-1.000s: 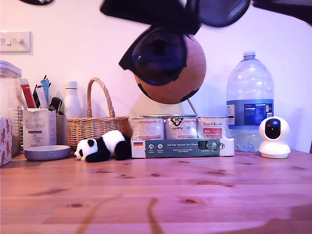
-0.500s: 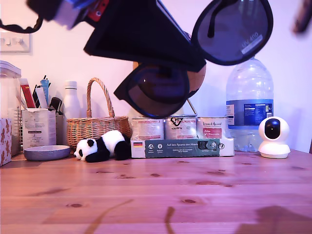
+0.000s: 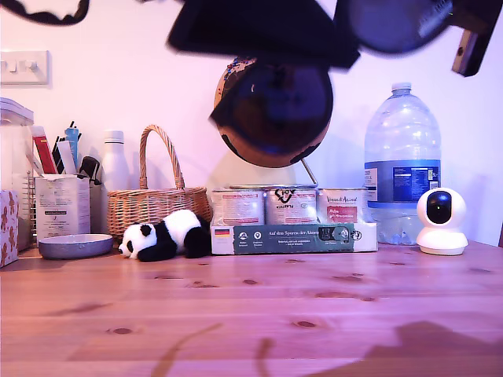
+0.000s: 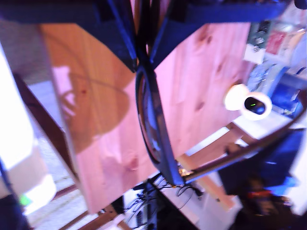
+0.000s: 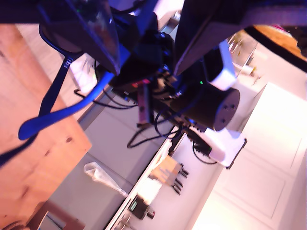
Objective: Pick up the sunglasses and close them, then place them back on the table
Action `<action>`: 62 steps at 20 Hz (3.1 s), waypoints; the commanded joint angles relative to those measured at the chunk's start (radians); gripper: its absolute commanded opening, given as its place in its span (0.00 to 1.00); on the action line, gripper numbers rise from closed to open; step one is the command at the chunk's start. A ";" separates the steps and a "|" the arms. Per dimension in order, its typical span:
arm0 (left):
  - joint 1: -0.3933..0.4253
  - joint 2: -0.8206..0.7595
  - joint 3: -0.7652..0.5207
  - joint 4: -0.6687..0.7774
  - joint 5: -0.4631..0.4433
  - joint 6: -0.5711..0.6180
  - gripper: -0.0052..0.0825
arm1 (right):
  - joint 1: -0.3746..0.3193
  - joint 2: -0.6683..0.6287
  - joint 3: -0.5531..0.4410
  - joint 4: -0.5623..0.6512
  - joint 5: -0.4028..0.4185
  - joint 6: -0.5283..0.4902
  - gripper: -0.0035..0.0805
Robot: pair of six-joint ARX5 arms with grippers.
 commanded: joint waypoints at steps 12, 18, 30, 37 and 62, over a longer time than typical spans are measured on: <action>-0.008 0.002 -0.006 0.050 0.021 0.023 0.03 | 0.152 0.037 -0.005 -0.001 0.063 -0.008 0.42; -0.008 0.002 -0.006 0.069 0.020 0.057 0.03 | 0.251 0.054 -0.005 -0.070 0.117 -0.071 0.42; -0.008 0.002 -0.005 0.114 0.007 0.082 0.03 | 0.207 0.085 0.000 0.007 0.164 -0.100 0.42; -0.018 -0.006 -0.005 0.145 0.002 0.081 0.03 | 0.030 0.085 0.003 0.000 0.328 -0.190 0.35; -0.045 -0.043 -0.003 0.309 0.226 -0.194 0.03 | 0.166 0.085 0.003 0.201 0.482 -0.444 0.03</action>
